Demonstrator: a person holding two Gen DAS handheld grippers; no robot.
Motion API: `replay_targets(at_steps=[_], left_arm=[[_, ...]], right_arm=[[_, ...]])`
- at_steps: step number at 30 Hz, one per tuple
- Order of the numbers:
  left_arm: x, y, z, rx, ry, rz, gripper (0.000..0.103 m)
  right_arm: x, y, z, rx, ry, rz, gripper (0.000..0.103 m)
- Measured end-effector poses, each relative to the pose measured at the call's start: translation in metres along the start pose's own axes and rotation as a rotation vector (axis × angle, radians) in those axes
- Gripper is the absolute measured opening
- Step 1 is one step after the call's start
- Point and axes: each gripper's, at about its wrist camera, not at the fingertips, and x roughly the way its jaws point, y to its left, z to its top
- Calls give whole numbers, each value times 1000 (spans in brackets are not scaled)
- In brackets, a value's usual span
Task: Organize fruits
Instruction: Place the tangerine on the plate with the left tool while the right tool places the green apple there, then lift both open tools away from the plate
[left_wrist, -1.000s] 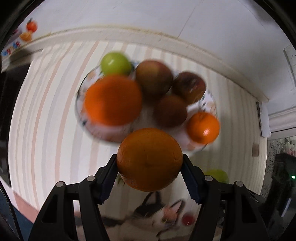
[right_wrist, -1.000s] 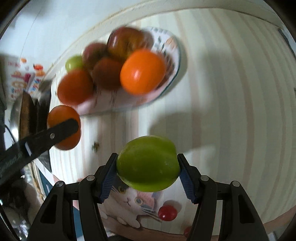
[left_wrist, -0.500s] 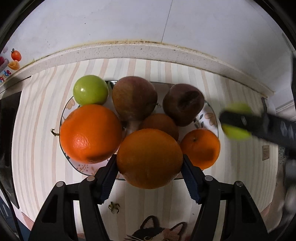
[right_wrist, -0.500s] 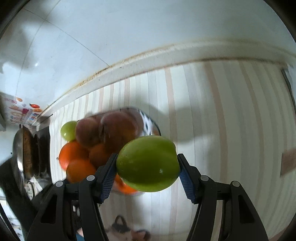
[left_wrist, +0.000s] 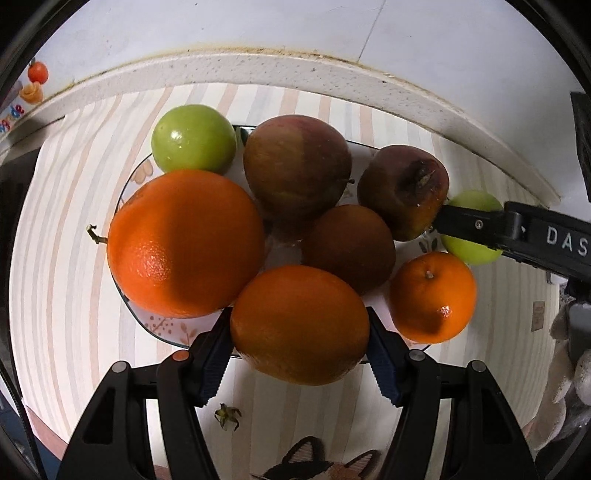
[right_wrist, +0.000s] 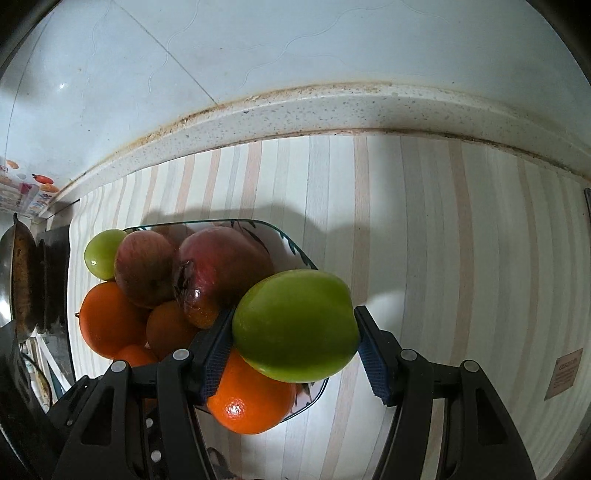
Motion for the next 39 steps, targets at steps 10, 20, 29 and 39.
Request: replay_targets(at_steps=[10,20,29,39], left_arm=[[-9,8,8,-74,36,-34,66],[-39,3,11,-44,-29,-18,85],[-78,3,-1,25,-75,52,85],[-127,20,-53,67,-125,84,85]], right_arm=[[-3,-11,3,40,36,69,82],[-15,-11,-1,42,18,62,92],[-67,7,-36,-58,-82,-64,93],[-121,34,-116,-100,-169,-69,93]])
